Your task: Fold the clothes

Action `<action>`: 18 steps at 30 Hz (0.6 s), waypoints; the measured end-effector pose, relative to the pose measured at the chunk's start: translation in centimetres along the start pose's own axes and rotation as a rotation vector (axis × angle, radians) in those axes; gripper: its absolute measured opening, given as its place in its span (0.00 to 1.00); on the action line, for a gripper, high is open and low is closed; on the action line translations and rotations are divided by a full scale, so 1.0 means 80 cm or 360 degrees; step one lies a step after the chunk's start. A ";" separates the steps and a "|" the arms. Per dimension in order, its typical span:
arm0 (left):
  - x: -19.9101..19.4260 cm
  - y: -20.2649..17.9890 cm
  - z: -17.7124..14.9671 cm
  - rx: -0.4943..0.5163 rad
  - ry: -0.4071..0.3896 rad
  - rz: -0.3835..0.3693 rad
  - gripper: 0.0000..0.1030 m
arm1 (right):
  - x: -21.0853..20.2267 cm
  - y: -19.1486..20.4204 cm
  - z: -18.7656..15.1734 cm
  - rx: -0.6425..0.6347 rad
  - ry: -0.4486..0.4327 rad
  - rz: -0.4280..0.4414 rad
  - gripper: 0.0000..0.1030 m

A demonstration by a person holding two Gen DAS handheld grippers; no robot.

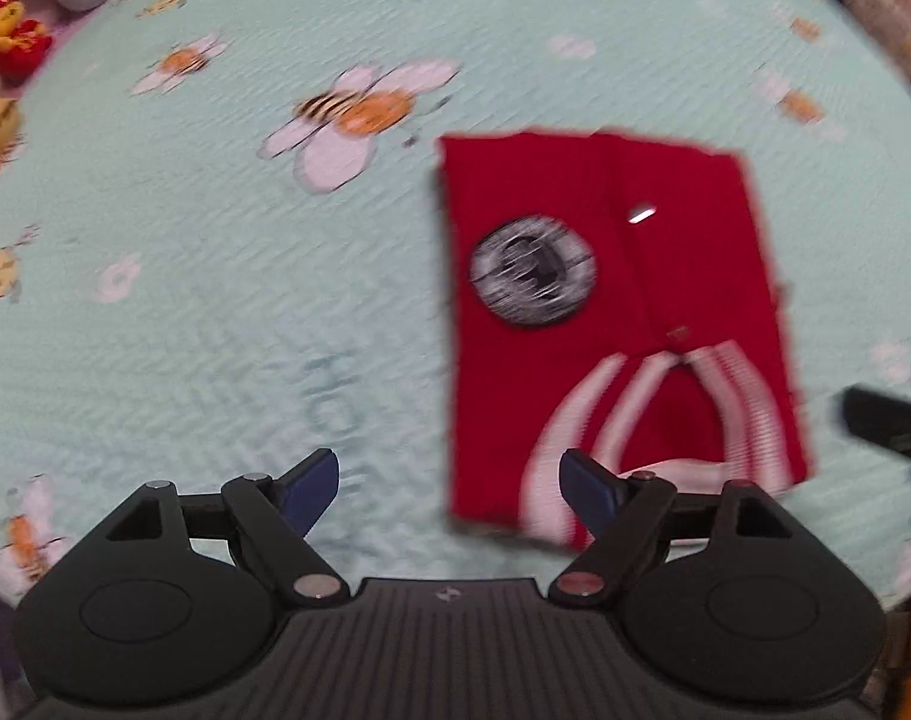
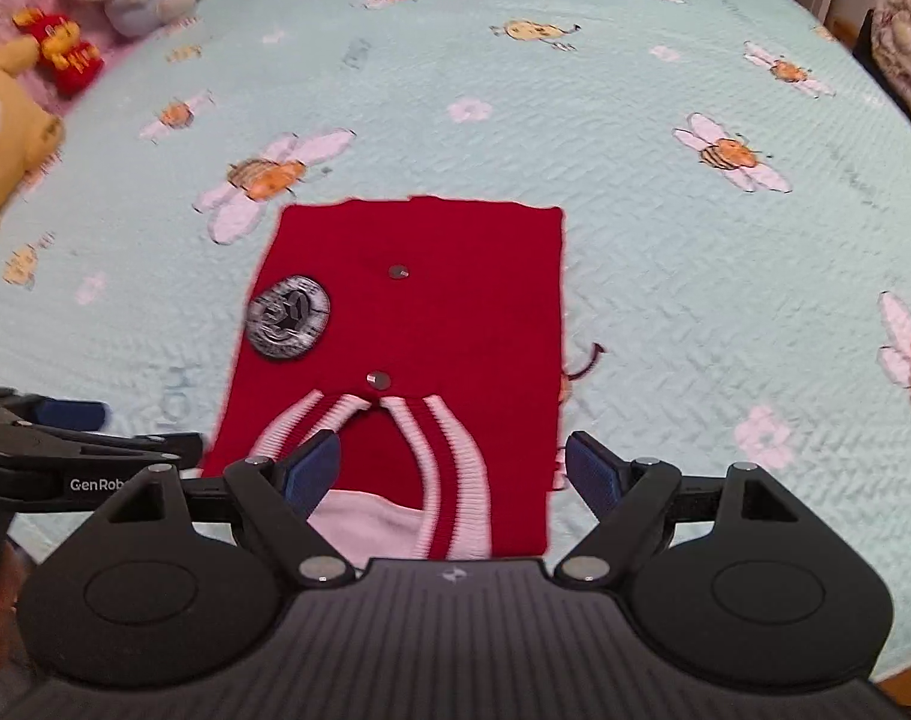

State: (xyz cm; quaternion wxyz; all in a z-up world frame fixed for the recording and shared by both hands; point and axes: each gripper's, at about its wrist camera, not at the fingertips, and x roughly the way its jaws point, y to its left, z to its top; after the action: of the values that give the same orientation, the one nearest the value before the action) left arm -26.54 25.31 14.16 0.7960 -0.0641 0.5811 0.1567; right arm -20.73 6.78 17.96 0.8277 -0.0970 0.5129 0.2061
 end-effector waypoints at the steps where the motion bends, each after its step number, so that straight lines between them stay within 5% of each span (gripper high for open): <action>1: 0.004 0.002 0.001 0.0000 0.0013 0.0011 0.81 | 0.003 0.002 0.001 -0.0019 0.0006 -0.0013 0.79; 18: 0.029 -0.012 0.014 -0.0001 0.0087 -0.0077 0.81 | 0.050 -0.004 0.015 0.0023 0.0092 0.0058 0.79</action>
State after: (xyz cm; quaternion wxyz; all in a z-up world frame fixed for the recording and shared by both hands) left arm -24.56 25.10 12.24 0.7833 -0.0827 0.6010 0.1359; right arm -18.07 7.93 14.98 0.8093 -0.0874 0.5397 0.2147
